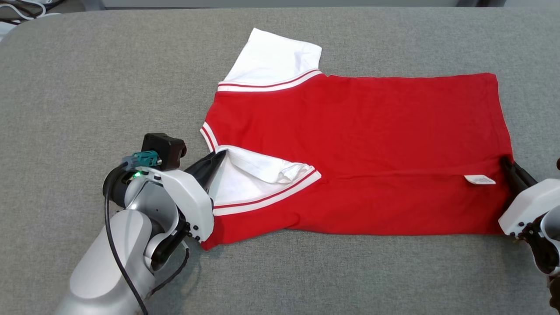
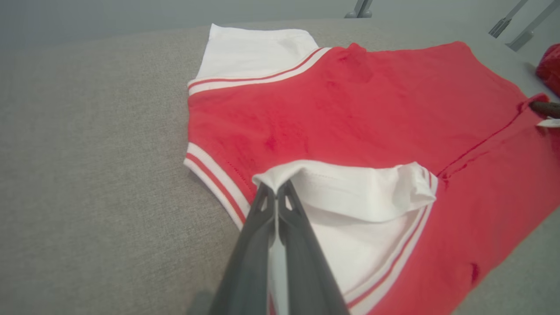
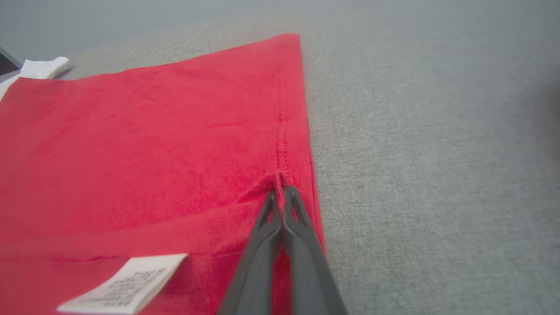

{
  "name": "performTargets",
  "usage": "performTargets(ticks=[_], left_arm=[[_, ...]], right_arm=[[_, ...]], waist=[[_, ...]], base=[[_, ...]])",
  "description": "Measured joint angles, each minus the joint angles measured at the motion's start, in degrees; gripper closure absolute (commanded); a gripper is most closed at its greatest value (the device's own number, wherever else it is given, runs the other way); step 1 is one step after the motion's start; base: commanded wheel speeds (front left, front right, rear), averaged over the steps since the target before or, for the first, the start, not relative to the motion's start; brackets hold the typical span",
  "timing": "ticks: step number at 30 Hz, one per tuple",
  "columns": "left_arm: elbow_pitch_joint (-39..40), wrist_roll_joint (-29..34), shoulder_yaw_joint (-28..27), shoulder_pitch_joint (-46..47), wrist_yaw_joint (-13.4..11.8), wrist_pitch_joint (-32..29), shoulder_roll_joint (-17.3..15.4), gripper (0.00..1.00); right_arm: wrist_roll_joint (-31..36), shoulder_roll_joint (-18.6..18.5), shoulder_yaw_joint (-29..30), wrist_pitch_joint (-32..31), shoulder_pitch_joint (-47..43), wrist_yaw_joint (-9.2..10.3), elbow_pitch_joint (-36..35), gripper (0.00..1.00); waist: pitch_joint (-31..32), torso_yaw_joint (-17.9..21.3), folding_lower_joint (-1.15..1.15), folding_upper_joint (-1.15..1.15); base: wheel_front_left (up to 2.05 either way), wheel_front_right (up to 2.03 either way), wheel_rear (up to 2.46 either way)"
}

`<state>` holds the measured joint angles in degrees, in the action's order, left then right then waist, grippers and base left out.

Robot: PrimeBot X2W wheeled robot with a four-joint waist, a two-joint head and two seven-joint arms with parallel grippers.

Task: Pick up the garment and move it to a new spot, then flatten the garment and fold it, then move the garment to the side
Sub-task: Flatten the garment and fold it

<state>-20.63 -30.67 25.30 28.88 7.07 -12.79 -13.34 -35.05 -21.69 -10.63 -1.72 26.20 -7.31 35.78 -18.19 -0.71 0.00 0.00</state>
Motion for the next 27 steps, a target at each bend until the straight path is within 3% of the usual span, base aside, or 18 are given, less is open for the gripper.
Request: performTargets(ticks=[6, 7, 9, 10, 11, 19, 27], left_arm=[[-5.17, 0.01, 1.42, 2.34, 0.0, 2.59, 1.01, 1.0], [-6.13, 0.0, 1.85, 2.63, 0.0, 2.81, 1.35, 0.87], [-7.71, 0.0, 2.43, 3.19, 0.0, 4.01, 1.64, 0.56], [-8.31, -0.01, 2.49, 3.46, 0.0, 4.65, 1.64, 0.34], [-8.98, -0.01, 2.49, 3.62, 0.0, 5.55, 1.62, 0.0], [-12.91, 0.02, 2.12, 4.55, -0.14, 12.1, 2.24, 0.0], [-10.34, 0.01, -0.54, 2.55, -3.72, 21.65, 3.16, 0.0]], right_arm=[[-0.48, 0.16, -1.93, 1.52, 2.13, 0.0, 2.6, 1.0], [-0.6, 0.16, -2.41, 2.22, 2.53, 0.0, 3.08, 1.0], [-0.82, 0.2, -3.0, 3.0, 3.18, 0.0, 4.17, 0.56], [-0.83, 0.21, -3.22, 3.44, 3.31, 0.0, 4.52, 0.51], [-0.88, 0.25, -3.52, 3.85, 3.59, 0.0, 5.08, 0.0], [-0.8, 0.31, -5.02, 10.57, 4.11, 0.0, 7.7, 0.0], [4.24, 0.6, -4.14, 15.58, 3.64, 0.0, 5.22, 0.0]], waist=[[-0.32, 0.38, 0.0, 0.0], [-0.31, 0.43, 0.0, 0.0], [-0.24, 0.51, 0.0, 0.0], [-0.18, 0.56, 0.0, 0.0], [-0.11, 0.61, 0.0, 0.0], [0.99, 0.94, 0.0, 0.0], [3.36, 1.2, 0.0, 0.0]], base=[[0.0, 0.0, 0.0], [0.0, 0.0, 0.0], [0.0, 0.0, 0.0], [0.0, 0.0, 0.0], [0.0, 0.0, 0.0], [0.0, 0.0, 0.0], [0.0, 0.0, 0.0]])
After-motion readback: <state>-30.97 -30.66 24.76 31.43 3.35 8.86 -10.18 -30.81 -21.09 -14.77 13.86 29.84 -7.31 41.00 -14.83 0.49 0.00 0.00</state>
